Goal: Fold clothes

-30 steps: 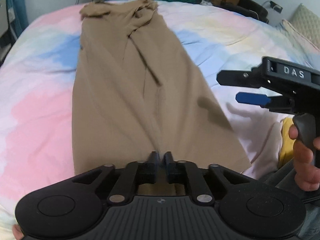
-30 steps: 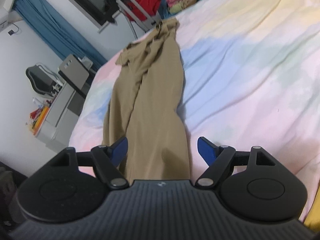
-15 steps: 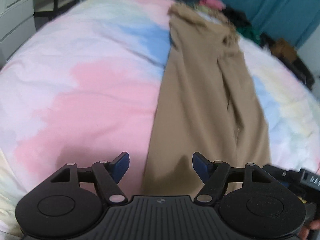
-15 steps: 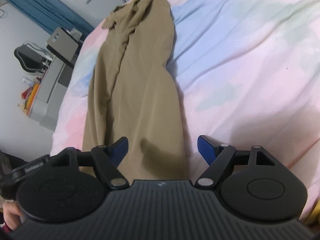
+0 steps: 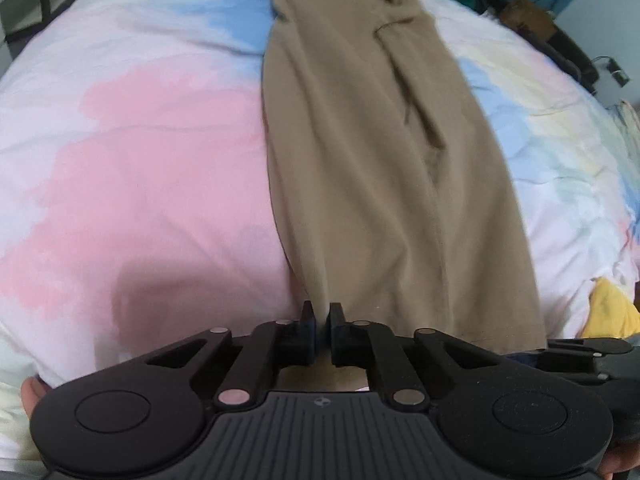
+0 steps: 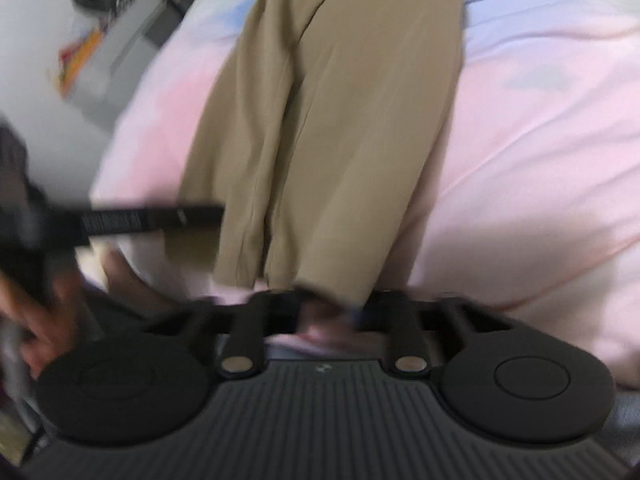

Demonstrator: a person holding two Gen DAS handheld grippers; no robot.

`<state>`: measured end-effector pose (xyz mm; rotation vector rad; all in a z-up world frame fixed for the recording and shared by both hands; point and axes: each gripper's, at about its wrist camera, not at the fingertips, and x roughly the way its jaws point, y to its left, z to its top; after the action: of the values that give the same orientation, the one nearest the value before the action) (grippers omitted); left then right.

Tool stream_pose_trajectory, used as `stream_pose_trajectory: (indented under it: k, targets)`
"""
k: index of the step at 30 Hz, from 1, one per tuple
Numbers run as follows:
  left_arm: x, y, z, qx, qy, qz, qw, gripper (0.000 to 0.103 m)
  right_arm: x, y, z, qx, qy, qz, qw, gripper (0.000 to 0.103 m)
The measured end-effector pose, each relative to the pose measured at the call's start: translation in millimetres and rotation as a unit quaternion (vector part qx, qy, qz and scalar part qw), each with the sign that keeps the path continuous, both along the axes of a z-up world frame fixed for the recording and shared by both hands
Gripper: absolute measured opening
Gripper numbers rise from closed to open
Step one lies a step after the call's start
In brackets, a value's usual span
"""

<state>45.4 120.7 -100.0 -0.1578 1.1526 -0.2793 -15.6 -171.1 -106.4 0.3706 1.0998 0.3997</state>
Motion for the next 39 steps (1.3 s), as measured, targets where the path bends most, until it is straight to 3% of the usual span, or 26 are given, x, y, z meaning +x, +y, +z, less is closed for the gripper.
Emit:
stream_pose_trajectory:
  k: [4,9,14,19,23,28,32,39]
  targets:
    - [-11,19,22,-0.062,-0.045,0.028,0.9966,0.004,-17,3,21,-0.035,-0.043,0.002,0.998,0.005]
    - [-28,46,66,-0.183,-0.119,0.062,0.9739,0.004,-19,-41,78,0.019,-0.122,-0.066,0.99,0.005]
    - [-41,44,123,-0.215,-0.197,0.068,0.954,0.003,-27,-66,138,0.07,-0.191,-0.09,0.975,0.005]
    - [-65,35,158,-0.244,-0.231,0.064,0.9399,0.003,-49,-67,175,0.082,-0.242,-0.087,0.963,0.005]
    - [-111,39,164,-0.265,-0.229,0.063,0.9344,0.003,-85,-71,187,0.087,-0.266,-0.075,0.957,0.005]
    - [-150,46,158,-0.285,-0.215,0.07,0.9317,0.003,-115,-71,177,0.107,-0.264,-0.074,0.956,0.005]
    - [-132,47,152,-0.275,-0.209,0.079,0.9351,0.004,-97,-65,169,0.109,-0.257,-0.083,0.957,0.005]
    - [-44,41,158,-0.254,-0.214,0.089,0.9389,0.004,-21,-54,168,0.082,-0.269,-0.105,0.954,0.005]
